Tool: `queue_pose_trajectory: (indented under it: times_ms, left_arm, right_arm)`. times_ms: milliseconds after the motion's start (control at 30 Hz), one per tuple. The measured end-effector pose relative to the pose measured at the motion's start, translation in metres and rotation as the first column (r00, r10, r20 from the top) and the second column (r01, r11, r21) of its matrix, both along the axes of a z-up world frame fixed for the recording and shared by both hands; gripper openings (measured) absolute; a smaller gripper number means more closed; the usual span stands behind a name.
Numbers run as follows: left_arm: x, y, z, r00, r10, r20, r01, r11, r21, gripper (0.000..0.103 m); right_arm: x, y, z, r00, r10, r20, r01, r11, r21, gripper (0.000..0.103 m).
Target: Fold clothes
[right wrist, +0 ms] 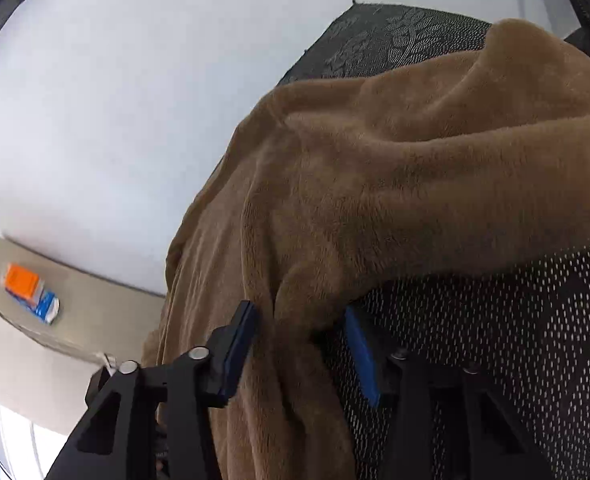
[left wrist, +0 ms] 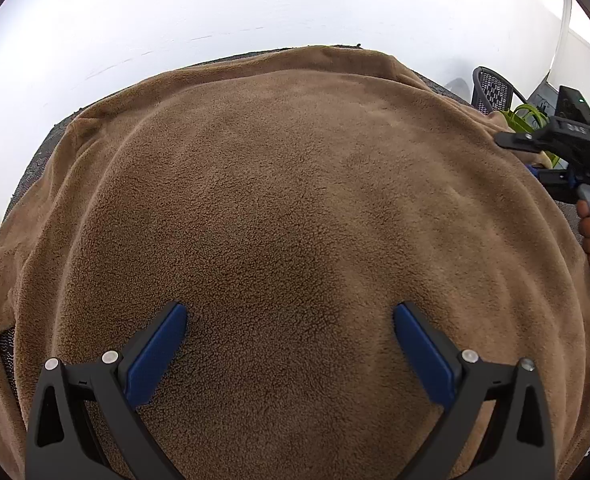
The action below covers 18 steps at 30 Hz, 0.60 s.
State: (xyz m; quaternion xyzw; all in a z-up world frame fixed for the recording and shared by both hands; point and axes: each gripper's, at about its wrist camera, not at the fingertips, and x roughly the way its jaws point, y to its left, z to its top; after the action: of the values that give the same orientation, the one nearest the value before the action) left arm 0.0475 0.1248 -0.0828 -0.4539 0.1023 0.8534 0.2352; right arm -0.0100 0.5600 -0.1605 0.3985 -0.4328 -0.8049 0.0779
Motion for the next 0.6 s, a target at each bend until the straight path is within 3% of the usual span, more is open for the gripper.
queue_pose_trajectory:
  times_ms: [100, 167, 200, 300, 333, 467, 600]
  left_arm:
    - [0.0, 0.0, 0.0, 1.0, 0.0, 0.001, 0.0, 1.0, 0.001, 0.103]
    - [-0.001, 0.0, 0.0, 1.0, 0.001, 0.001, -0.001, 1.0, 0.001, 0.103]
    - [-0.001, 0.0, 0.0, 1.0, 0.001, 0.001, -0.001, 1.0, 0.001, 0.103]
    - [0.0, 0.001, 0.0, 1.0, 0.003, 0.001, -0.003, 1.0, 0.002, 0.103]
    - [-0.001, 0.002, 0.0, 1.0, 0.003, 0.001, -0.003, 1.0, 0.002, 0.103]
    - [-0.003, 0.001, 0.0, 1.0, 0.003, 0.002, -0.003, 1.0, 0.003, 0.103]
    - [-0.003, 0.0, 0.0, 1.0, 0.002, 0.002, -0.002, 1.0, 0.003, 0.103]
  right_arm:
    - [-0.002, 0.008, -0.003, 0.997, -0.081, -0.002, 0.081, 0.996, -0.047, 0.045]
    - [-0.006, 0.005, -0.001, 0.996, -0.084, -0.001, 0.084, 0.996, -0.022, 0.045]
    - [-0.008, 0.002, 0.0, 0.997, -0.083, -0.001, 0.083, 0.997, 0.004, 0.043]
    - [-0.006, 0.003, 0.003, 0.991, -0.132, -0.005, 0.132, 0.986, 0.103, 0.017]
    - [-0.003, 0.008, 0.007, 0.985, -0.17, -0.027, 0.173, 0.976, 0.131, 0.013]
    - [0.006, 0.025, 0.031, 0.957, -0.267, -0.113, 0.288, 0.919, 0.271, 0.009]
    - [-0.005, 0.02, 0.031, 0.974, -0.22, -0.052, 0.223, 0.897, 0.382, 0.009]
